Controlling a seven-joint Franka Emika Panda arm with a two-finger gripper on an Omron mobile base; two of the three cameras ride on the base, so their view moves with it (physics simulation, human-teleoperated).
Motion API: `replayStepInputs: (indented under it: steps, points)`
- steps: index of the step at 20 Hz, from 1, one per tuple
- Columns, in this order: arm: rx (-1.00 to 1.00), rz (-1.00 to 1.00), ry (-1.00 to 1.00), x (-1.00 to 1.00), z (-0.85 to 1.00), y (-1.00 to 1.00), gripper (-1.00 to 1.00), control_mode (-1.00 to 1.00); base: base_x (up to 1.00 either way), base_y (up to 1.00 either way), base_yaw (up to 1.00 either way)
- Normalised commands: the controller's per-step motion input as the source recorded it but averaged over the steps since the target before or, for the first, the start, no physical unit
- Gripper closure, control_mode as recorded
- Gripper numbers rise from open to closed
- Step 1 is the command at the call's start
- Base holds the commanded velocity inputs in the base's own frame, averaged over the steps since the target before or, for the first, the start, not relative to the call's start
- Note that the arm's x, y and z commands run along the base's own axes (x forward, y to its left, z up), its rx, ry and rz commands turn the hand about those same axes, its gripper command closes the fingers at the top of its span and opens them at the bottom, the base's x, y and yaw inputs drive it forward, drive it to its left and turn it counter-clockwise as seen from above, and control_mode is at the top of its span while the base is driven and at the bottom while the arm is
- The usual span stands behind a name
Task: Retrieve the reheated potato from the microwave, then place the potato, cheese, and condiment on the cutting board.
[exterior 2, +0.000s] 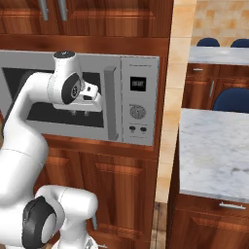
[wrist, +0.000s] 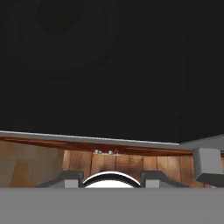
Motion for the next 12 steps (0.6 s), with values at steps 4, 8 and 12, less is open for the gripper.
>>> replayStepInputs:
  steps: [4,8,12]
  points:
    - [0.00,0.00,0.00,-0.15,-0.06,-0.03,-1.00,-1.00,0.00,0.00,0.00]
    - [0.00,-0.08,-0.11,-0.38,-0.05,-0.16,-1.00,-1.00,0.00,0.00,0.00]
    - [0.00,-0.14,0.00,-0.21,0.05,-0.32,-1.00,-1.00,0.00,0.00,0.00]
